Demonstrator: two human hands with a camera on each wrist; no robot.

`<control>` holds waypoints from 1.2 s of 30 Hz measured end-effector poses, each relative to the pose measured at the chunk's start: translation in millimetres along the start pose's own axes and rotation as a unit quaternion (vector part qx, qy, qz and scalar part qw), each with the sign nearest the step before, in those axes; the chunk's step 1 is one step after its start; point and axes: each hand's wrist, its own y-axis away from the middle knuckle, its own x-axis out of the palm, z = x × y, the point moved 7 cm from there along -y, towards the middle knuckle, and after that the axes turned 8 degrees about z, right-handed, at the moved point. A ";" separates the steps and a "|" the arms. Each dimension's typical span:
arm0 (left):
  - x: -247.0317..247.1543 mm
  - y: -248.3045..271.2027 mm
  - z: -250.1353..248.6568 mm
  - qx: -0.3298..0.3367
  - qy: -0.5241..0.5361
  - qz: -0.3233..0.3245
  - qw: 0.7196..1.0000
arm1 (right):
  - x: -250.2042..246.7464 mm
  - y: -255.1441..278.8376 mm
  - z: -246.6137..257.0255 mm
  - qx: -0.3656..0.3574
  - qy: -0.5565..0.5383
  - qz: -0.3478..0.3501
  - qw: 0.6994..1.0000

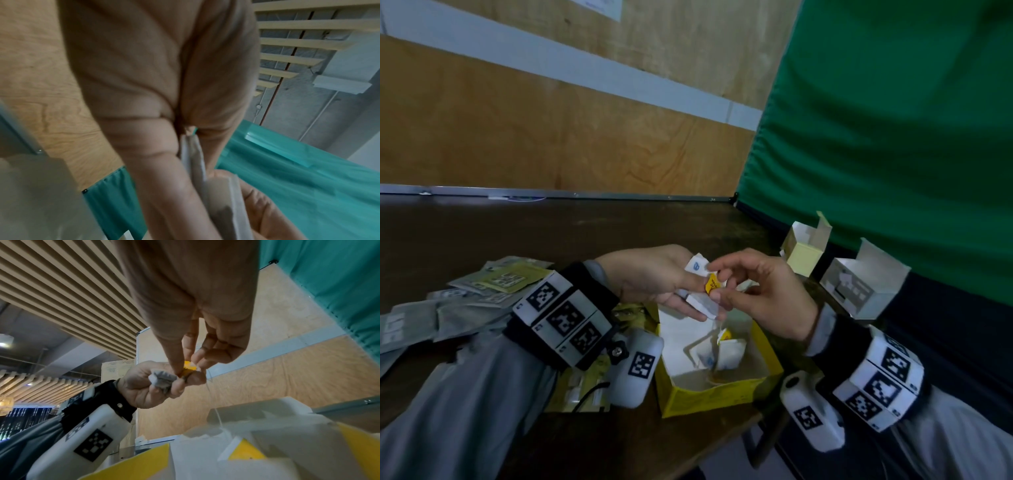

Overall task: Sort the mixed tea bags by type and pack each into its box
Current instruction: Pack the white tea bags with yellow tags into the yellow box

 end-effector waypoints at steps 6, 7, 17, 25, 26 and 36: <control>0.4 1.5 -2.5 -0.009 0.047 -0.022 0.999 | -6.4 1.1 -5.8 0.008 0.013 -0.013 1.000; -2.4 1.4 -3.0 -0.009 0.044 -0.042 0.998 | -8.1 0.5 -8.0 0.015 0.017 -0.008 1.000; -29.1 14.6 -18.8 0.038 -0.087 -0.192 0.977 | -35.2 5.5 -30.8 0.151 -0.249 -0.078 0.953; -19.1 14.9 -30.3 0.086 -0.033 -0.186 0.978 | 8.7 12.7 -52.0 0.314 -0.252 0.079 0.912; -18.4 15.2 -31.4 0.093 -0.025 -0.188 0.977 | 16.2 11.0 -52.4 0.299 -0.241 0.119 0.916; -11.4 13.7 -36.7 0.125 0.008 -0.179 0.976 | 53.9 -6.0 -34.2 0.185 -0.198 0.236 0.933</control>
